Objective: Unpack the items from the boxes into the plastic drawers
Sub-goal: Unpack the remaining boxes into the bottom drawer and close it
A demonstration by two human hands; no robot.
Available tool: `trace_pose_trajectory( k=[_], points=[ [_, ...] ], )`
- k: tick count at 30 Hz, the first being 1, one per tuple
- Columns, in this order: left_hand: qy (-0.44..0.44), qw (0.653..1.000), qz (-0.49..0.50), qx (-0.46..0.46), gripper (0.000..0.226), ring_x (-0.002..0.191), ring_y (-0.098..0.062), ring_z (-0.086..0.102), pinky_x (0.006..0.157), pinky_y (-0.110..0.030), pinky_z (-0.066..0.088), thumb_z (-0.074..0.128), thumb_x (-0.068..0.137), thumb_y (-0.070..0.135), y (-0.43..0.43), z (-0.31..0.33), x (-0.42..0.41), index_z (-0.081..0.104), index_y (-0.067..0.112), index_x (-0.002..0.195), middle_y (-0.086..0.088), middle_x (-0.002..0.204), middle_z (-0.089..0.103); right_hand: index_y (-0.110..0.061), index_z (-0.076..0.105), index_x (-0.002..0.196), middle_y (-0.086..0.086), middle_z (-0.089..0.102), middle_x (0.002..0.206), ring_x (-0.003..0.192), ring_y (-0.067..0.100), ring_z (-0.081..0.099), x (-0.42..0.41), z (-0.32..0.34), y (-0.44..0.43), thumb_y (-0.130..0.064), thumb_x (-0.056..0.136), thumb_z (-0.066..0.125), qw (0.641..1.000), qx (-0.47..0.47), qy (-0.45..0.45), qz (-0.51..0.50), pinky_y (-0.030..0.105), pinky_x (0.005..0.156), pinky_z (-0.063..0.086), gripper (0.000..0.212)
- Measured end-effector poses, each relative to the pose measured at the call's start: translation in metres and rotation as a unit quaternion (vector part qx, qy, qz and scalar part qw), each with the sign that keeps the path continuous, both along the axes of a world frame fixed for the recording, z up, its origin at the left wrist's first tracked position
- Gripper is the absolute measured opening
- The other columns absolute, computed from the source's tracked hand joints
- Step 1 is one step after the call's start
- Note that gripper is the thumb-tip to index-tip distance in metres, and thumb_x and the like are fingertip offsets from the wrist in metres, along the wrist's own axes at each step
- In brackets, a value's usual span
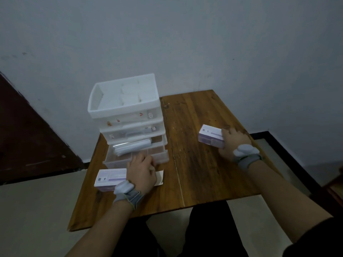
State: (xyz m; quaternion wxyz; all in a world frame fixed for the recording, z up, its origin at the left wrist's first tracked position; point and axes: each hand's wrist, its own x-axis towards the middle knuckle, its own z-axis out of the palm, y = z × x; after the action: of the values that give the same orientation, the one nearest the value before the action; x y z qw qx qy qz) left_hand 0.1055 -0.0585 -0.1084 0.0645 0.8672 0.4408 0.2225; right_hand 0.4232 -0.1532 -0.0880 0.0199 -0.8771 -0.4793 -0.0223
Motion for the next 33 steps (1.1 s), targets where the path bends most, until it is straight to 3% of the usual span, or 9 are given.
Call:
trace_pose_trajectory(
  k=[2,4,7,10,16,21,26,30,33],
  points=[
    [0.013,1.0,-0.001,-0.011,0.018,0.084,-0.02,0.051,0.075,-0.032,0.034,0.067,0.072,0.007,0.001,-0.002,-0.001,0.057,0.022,0.076,0.003,0.085,0.054,-0.024,0.045,0.129,0.009,0.05,0.127,0.112,0.03,0.047,0.007,-0.001,0.0,-0.056,0.08,0.053,0.999,0.003,-0.039,0.01,0.041,0.097,0.038,0.06],
    [0.031,0.999,-0.008,-0.022,0.019,0.086,-0.017,0.05,0.077,-0.031,0.033,0.067,0.071,0.012,-0.001,-0.003,-0.005,0.055,0.027,0.076,0.008,0.084,0.053,-0.031,0.041,0.13,0.007,0.046,0.132,0.121,0.03,0.04,0.015,-0.006,0.0,-0.059,0.075,0.059,1.0,-0.016,0.014,-0.005,0.044,0.102,0.033,0.065],
    [0.037,0.999,-0.012,-0.017,0.022,0.083,-0.012,0.048,0.076,-0.029,0.032,0.066,0.07,0.018,-0.006,-0.006,-0.008,0.05,0.033,0.075,0.012,0.082,0.05,-0.04,0.036,0.116,0.004,0.048,0.125,0.108,0.023,0.048,0.022,-0.014,-0.001,-0.058,0.073,0.065,0.985,0.013,0.17,-0.022,0.042,0.092,0.045,0.055],
    [0.029,0.999,-0.016,-0.013,0.021,0.081,-0.01,0.045,0.076,-0.03,0.033,0.065,0.071,0.019,-0.006,-0.008,-0.011,0.05,0.033,0.075,0.013,0.081,0.048,-0.042,0.036,0.11,-0.003,0.051,0.116,0.093,0.014,0.053,0.006,-0.02,-0.003,-0.061,0.074,0.065,0.978,0.047,0.204,0.006,0.035,0.08,0.051,0.05],
    [0.024,0.998,-0.027,-0.046,0.006,0.087,-0.011,0.046,0.08,-0.028,0.03,0.06,0.082,0.028,-0.004,-0.005,-0.011,0.055,0.031,0.082,0.011,0.087,0.053,-0.034,0.028,0.142,-0.002,0.043,0.133,0.109,0.009,0.046,-0.067,-0.045,-0.034,-0.061,0.083,0.058,0.944,0.154,0.281,0.075,0.029,0.09,0.043,0.071],
    [-0.099,0.99,-0.021,-0.094,0.013,0.09,-0.009,0.055,0.083,-0.032,0.046,0.052,0.096,0.025,-0.006,0.006,-0.016,0.06,0.023,0.106,0.007,0.098,0.062,-0.034,0.017,0.148,-0.008,0.04,0.144,0.123,0.01,0.047,-0.112,-0.042,-0.046,-0.069,0.078,0.058,0.895,0.216,0.385,0.068,0.035,0.101,0.047,0.089],
    [0.057,0.998,0.013,-0.038,0.021,0.102,-0.019,0.057,0.091,-0.035,0.044,0.053,0.093,0.021,-0.003,0.01,-0.034,0.061,0.019,0.112,0.0,0.109,0.064,-0.035,0.023,0.147,-0.022,0.061,0.109,0.096,-0.005,0.062,-0.11,-0.018,-0.048,-0.067,0.061,0.075,0.833,0.308,0.456,0.062,0.011,0.071,0.053,0.105],
    [-0.012,1.0,0.017,-0.01,0.054,0.119,-0.028,0.05,0.099,-0.044,0.043,0.068,0.078,0.01,-0.006,0.014,-0.037,0.055,0.016,0.13,-0.009,0.127,0.056,-0.036,0.033,0.141,-0.01,0.061,0.107,0.084,-0.001,0.068,-0.095,0.003,-0.047,-0.052,0.069,0.077,0.774,0.297,0.558,0.021,0.015,0.06,0.054,0.086],
    [-0.007,0.995,-0.077,-0.057,0.095,0.138,-0.019,0.024,0.11,-0.041,0.027,0.08,0.069,0.038,-0.008,0.018,-0.027,0.026,0.036,0.147,0.0,0.152,0.027,-0.025,0.055,0.123,0.001,0.066,0.103,0.076,0.005,0.071,-0.093,0.011,-0.042,-0.062,0.065,0.068,0.762,0.251,0.597,0.009,0.016,0.057,0.053,0.07]
  ],
)
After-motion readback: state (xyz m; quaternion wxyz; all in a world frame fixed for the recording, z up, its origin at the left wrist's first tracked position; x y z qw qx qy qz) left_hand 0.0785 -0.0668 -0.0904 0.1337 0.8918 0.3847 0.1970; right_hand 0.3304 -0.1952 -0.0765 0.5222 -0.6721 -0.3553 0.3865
